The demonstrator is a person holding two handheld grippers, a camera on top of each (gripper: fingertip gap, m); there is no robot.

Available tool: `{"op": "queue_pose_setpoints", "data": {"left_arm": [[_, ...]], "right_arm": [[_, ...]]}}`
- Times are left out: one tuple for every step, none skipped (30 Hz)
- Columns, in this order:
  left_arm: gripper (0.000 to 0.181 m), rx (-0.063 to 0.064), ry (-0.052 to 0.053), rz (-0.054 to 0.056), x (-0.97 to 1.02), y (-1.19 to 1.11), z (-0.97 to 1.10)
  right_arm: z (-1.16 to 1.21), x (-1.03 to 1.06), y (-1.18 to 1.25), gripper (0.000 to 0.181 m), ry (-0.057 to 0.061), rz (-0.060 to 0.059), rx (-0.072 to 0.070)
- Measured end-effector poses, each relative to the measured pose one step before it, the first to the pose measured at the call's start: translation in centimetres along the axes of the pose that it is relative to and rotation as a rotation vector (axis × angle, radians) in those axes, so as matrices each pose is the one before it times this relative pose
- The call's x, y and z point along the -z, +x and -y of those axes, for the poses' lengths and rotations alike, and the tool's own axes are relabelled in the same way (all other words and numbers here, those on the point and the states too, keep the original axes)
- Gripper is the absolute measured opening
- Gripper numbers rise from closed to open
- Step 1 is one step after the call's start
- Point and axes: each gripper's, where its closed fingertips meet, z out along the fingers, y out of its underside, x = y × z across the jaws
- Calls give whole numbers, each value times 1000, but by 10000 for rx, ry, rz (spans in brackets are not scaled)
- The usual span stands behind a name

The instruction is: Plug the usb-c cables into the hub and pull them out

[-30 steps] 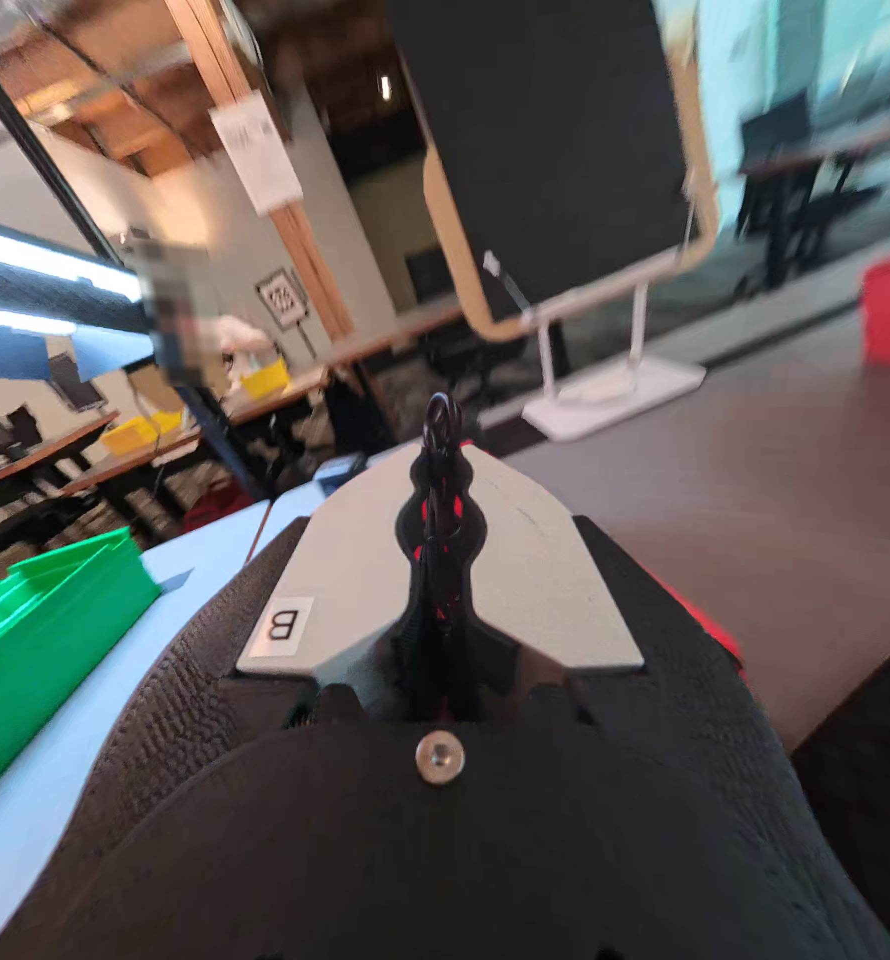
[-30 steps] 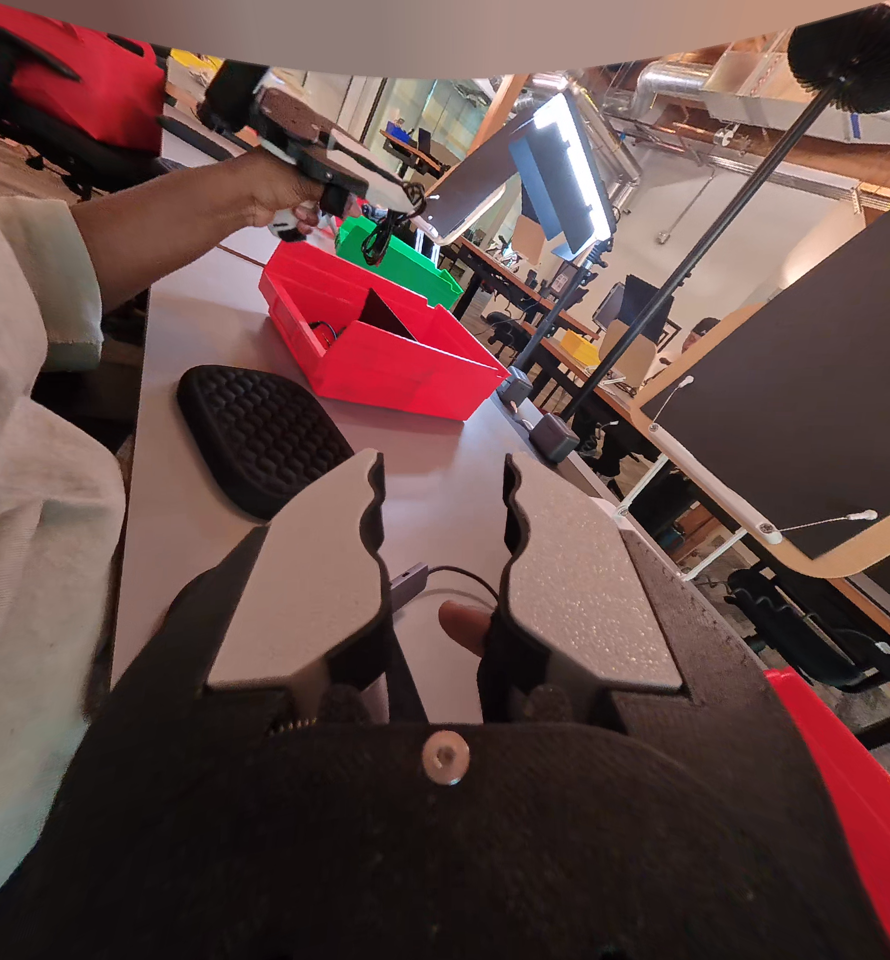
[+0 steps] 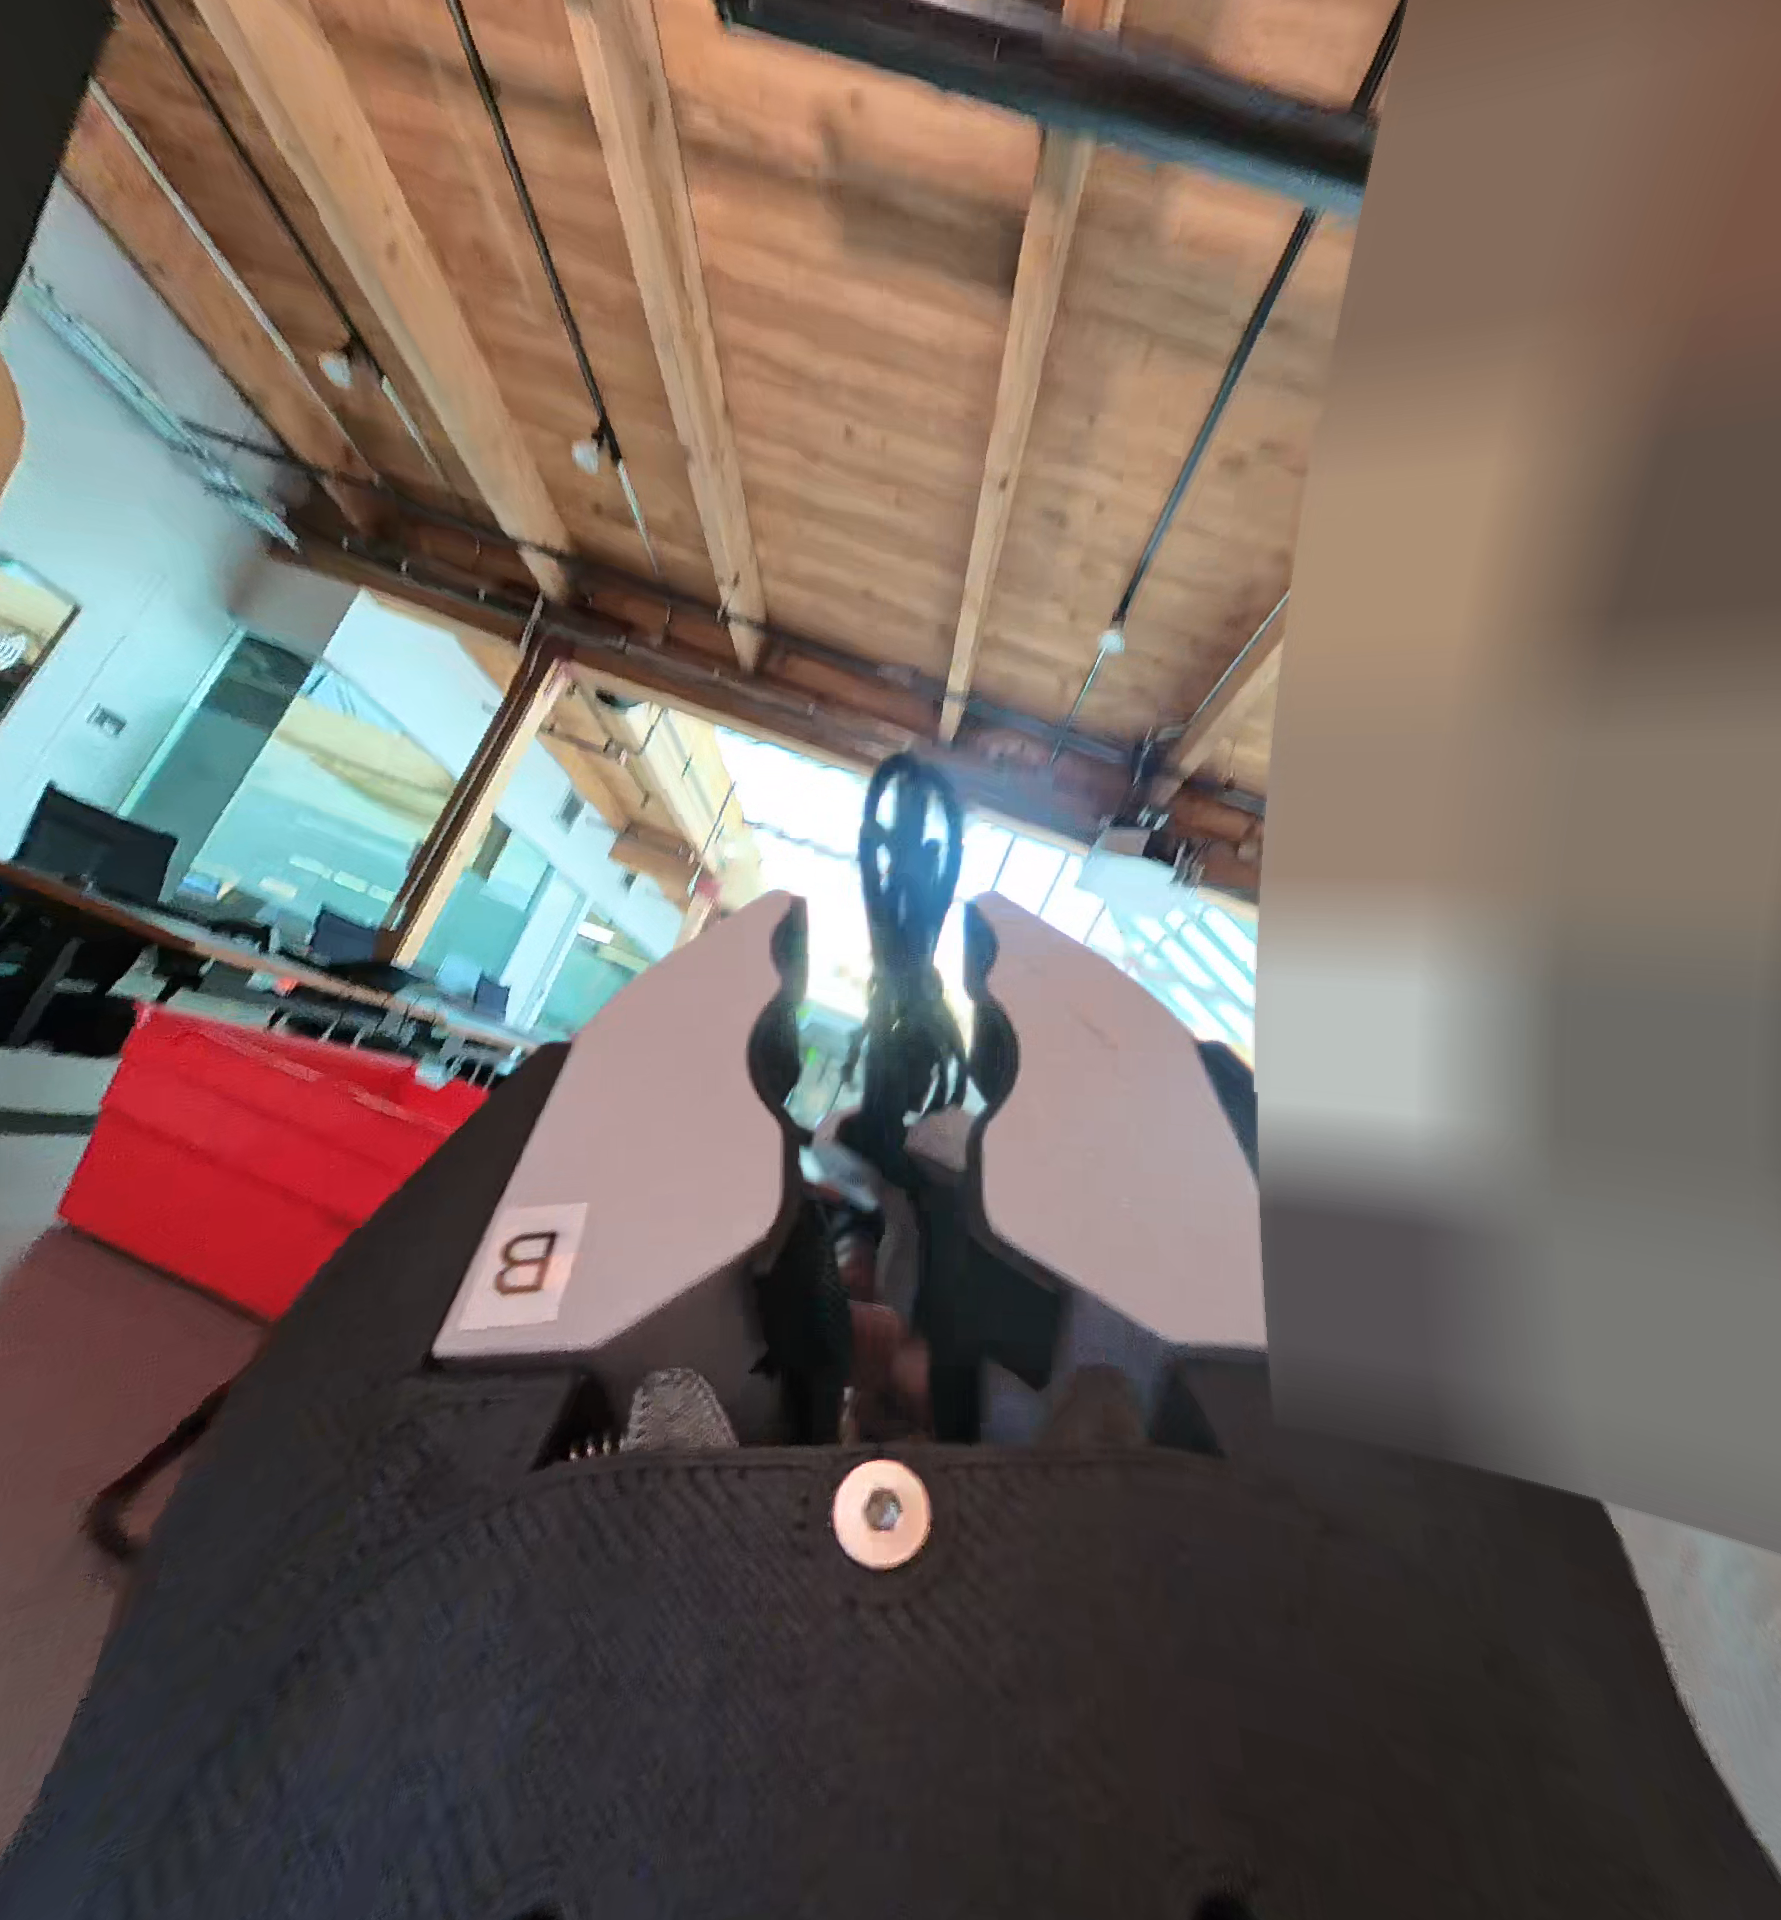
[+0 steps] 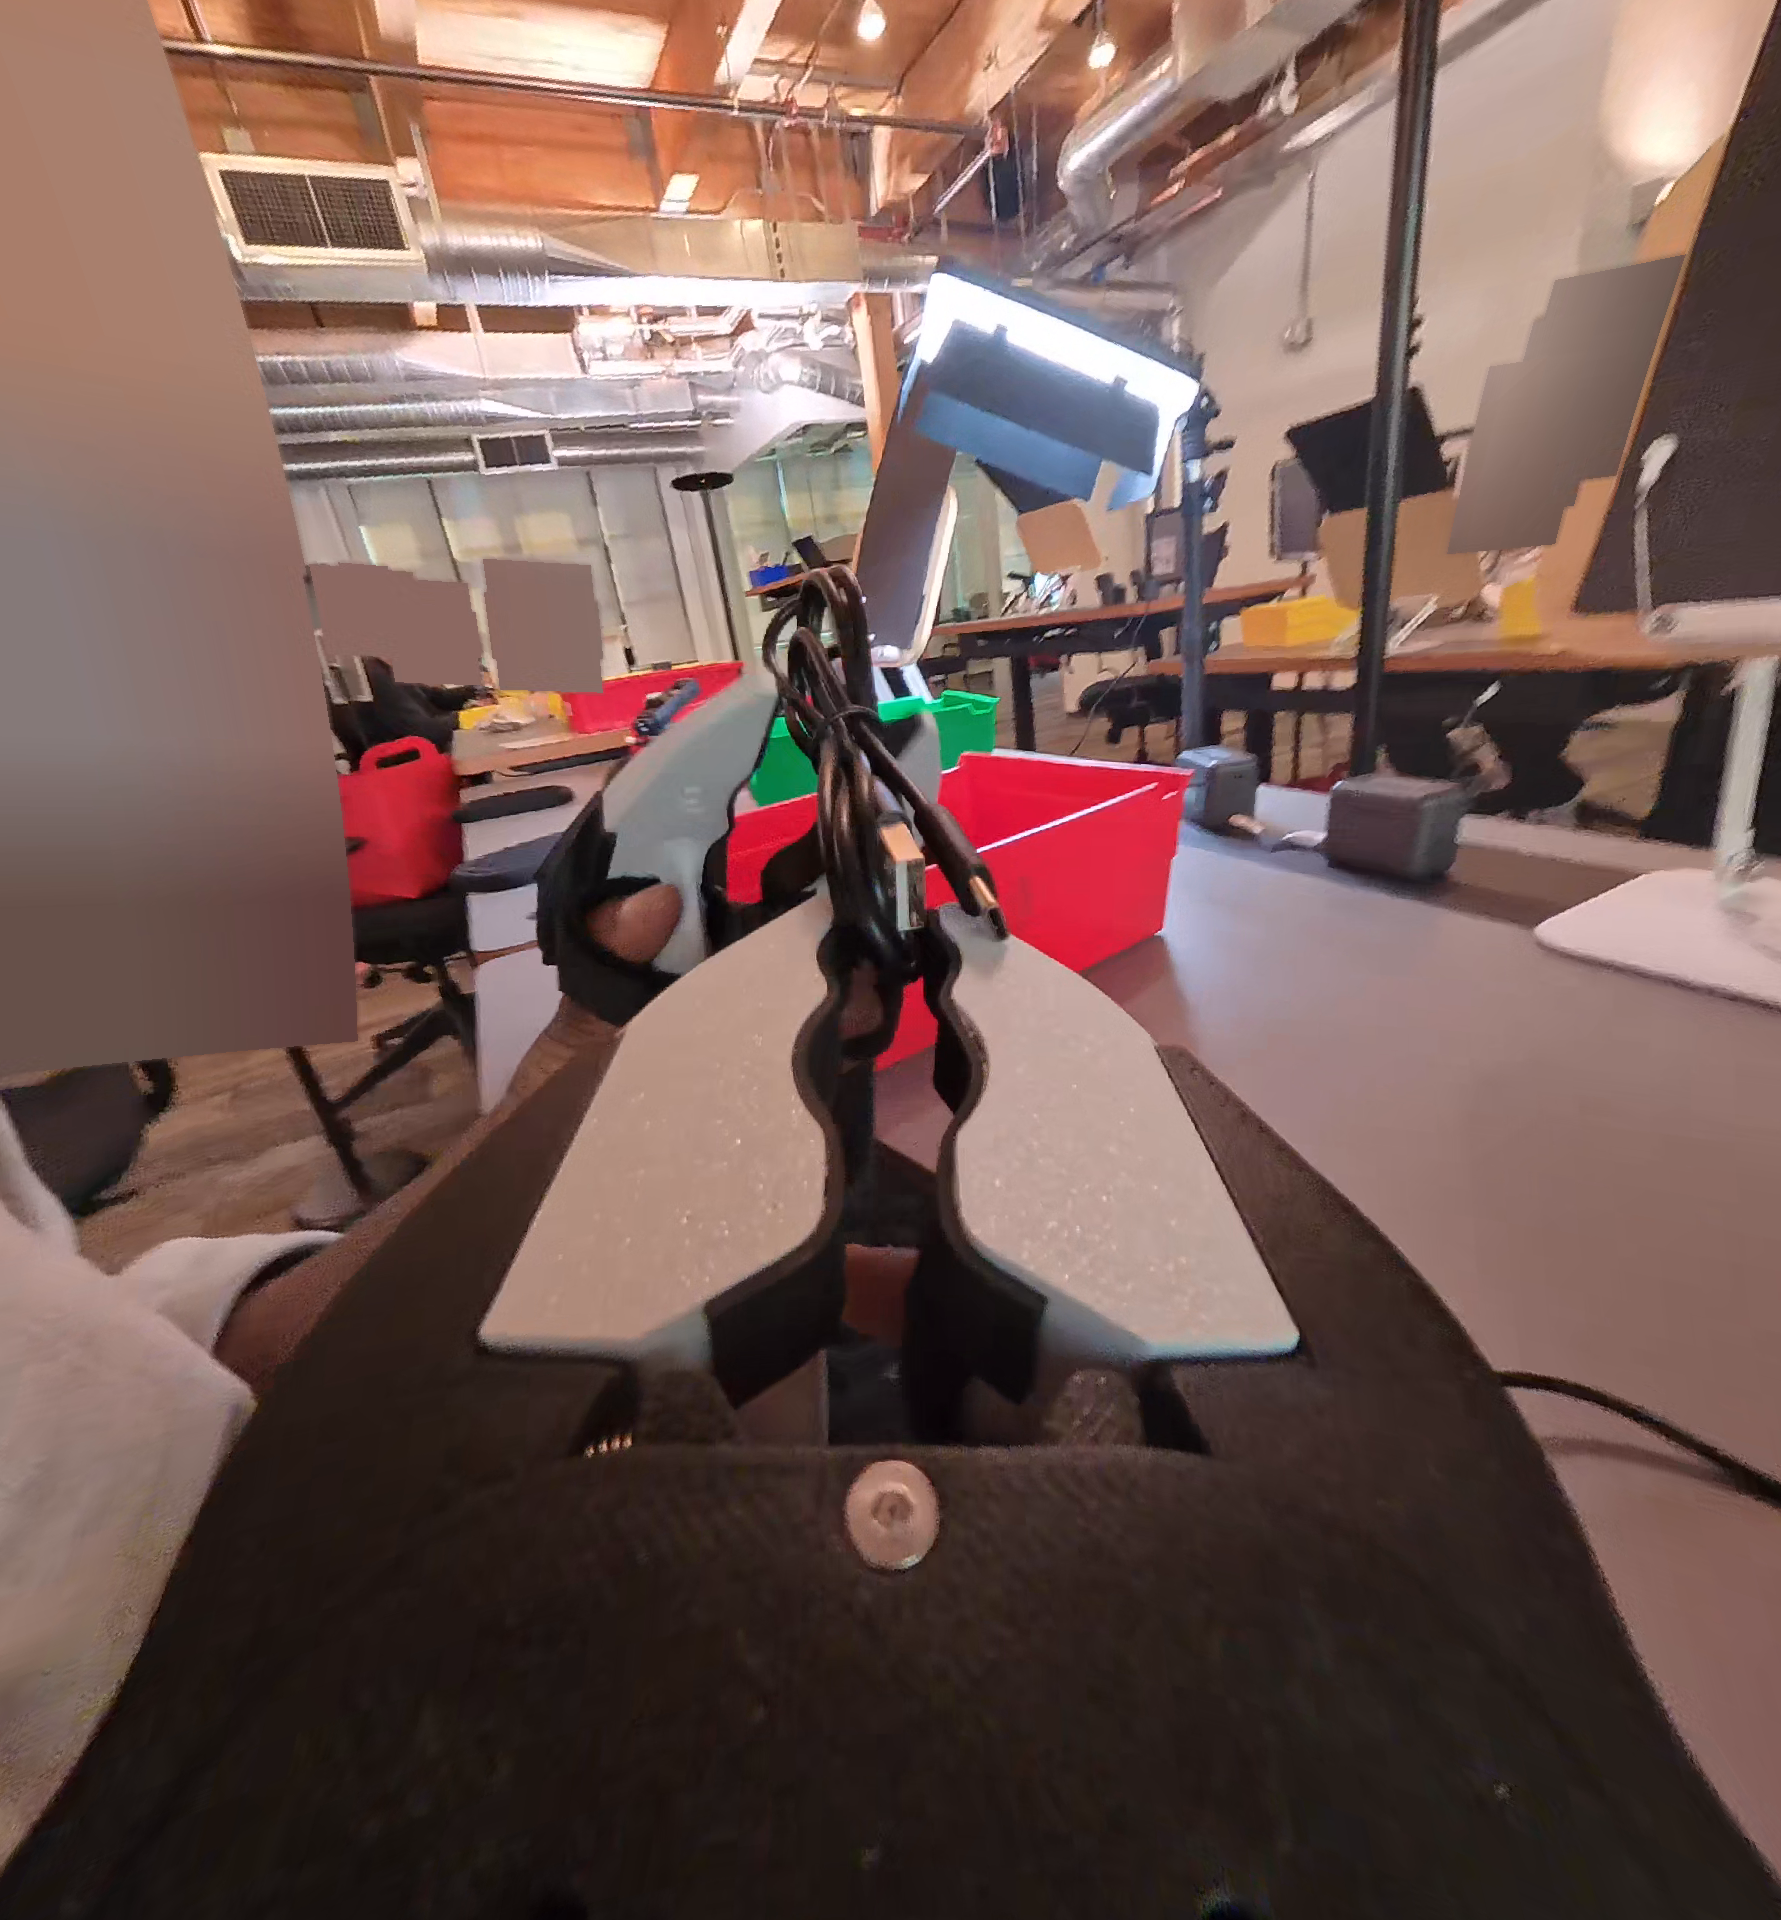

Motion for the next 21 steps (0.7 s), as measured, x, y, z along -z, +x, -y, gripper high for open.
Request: {"op": "queue_pose_setpoints", "data": {"left_arm": [[30,-244,-530,209,19,-313,-500],[35,-327,-502,185,13,-242,-470],[39,-398,-420,133,4,-98,-352],[43,-462,-342,142,22,-69,-186],[49,-583,-297,279,55,-195,-63],[56,-816,-311,514,117,-445,25],[63,-1171,-342,590,181,-485,79],[66,-1543,-408,576,209,-401,43],[66,-1767,-434,460,230,-217,31],[61,-1809,-402,214,202,139,45],[54,-1605,-448,31,161,372,19],[46,-1336,-489,-228,74,697,-28],[41,-1087,-472,-645,-41,1260,-93],[41,-801,-590,-973,-152,1693,-380],[42,-536,-779,-941,-257,1621,-745],[43,-408,-768,-451,-341,918,-841],[42,-427,-490,199,-363,34,-549],[35,-449,-151,411,-286,-252,-147],[22,-311,76,248,-181,-59,147],[14,-65,115,76,-104,64,246],[13,72,4,111,-15,-128,106]], "right_arm": [[235,194,129,12,56,-155,447],[129,165,187,12,-57,-243,563],[92,153,266,12,-96,-324,667],[134,182,281,11,-79,-355,848],[169,220,262,11,-68,-369,1094],[124,249,318,12,-135,-410,1324],[-66,253,463,12,-292,-481,1415],[-263,227,381,12,-420,-401,1446],[-369,201,69,12,-434,-175,1426],[-399,164,-403,11,-386,129,1345],[-400,112,-673,11,-347,291,1144],[-383,49,-626,12,-325,254,826],[-284,-16,-464,11,-260,175,507],[-133,-43,-301,11,-131,121,236],[48,-38,-154,11,11,77,-9],[192,-7,-140,11,120,101,-154],[329,31,-270,11,200,189,-161],[406,54,-357,11,246,220,-92],[443,33,-263,12,268,141,-80],[353,28,72,12,243,-49,-214],[175,61,87,12,192,60,-404]]}}
